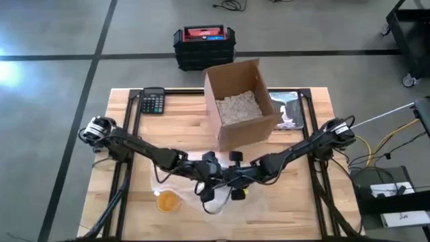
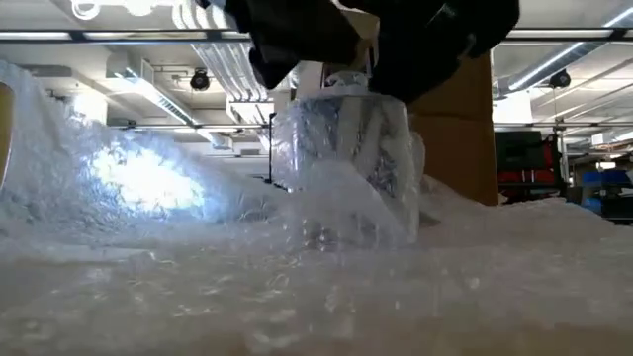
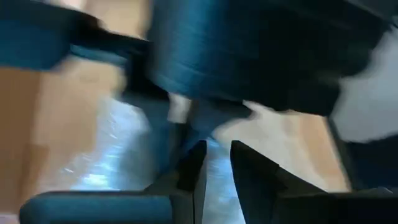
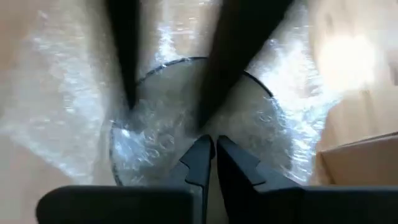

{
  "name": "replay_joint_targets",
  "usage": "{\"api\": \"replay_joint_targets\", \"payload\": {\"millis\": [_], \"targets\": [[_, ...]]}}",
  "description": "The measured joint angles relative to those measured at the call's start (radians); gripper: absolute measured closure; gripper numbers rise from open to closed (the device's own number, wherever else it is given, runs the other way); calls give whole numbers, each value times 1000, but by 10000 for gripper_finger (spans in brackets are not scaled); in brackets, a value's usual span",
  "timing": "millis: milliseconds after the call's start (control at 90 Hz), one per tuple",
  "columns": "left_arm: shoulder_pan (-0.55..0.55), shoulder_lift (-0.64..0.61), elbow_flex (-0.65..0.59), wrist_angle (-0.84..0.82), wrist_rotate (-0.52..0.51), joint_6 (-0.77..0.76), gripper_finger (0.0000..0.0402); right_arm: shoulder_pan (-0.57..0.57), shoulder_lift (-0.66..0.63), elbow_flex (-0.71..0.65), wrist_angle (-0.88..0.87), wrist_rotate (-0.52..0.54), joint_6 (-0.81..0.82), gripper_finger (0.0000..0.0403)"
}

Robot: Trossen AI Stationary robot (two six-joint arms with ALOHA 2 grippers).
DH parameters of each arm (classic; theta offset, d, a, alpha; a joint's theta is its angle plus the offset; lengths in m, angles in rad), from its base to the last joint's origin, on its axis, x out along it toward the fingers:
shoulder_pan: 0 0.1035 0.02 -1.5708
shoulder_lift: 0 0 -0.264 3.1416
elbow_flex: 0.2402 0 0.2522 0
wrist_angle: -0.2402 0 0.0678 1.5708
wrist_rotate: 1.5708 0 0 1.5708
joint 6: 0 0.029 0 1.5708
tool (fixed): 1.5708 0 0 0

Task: Wrap mug
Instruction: Wrap the white cup in bubble wrap

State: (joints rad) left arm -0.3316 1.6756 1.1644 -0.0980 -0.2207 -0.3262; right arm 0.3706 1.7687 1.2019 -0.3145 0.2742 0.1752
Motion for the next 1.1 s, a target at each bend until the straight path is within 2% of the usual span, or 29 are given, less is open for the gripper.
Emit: {"api": "replay_joint_targets", "payload": {"millis": [78, 222, 356, 589, 678, 889, 989, 1100], "targets": [[11, 18, 0, 8, -9, 12, 342, -4, 4, 0, 1, -3, 16, 389], [22, 81, -6, 7, 33, -7, 342, -20, 14, 0, -23, -42, 95, 389], [22, 114, -3, 13, 32, -11, 342, -31, 15, 31, -117, -59, 161, 389], [20, 121, -7, -11, 47, -19, 342, -26, 5, 168, -329, -82, 140, 389], [22, 116, -6, -6, 47, -20, 342, -25, -3, 222, -339, -78, 120, 389], [18, 42, -1, -46, 56, 25, 342, -24, -21, 249, -397, -72, 112, 389], [17, -40, 26, -144, 50, 55, 342, -24, -33, 250, -398, -65, 102, 389], [14, -129, 36, -337, 17, 56, 342, -21, -37, 250, -416, -64, 102, 389]]}}
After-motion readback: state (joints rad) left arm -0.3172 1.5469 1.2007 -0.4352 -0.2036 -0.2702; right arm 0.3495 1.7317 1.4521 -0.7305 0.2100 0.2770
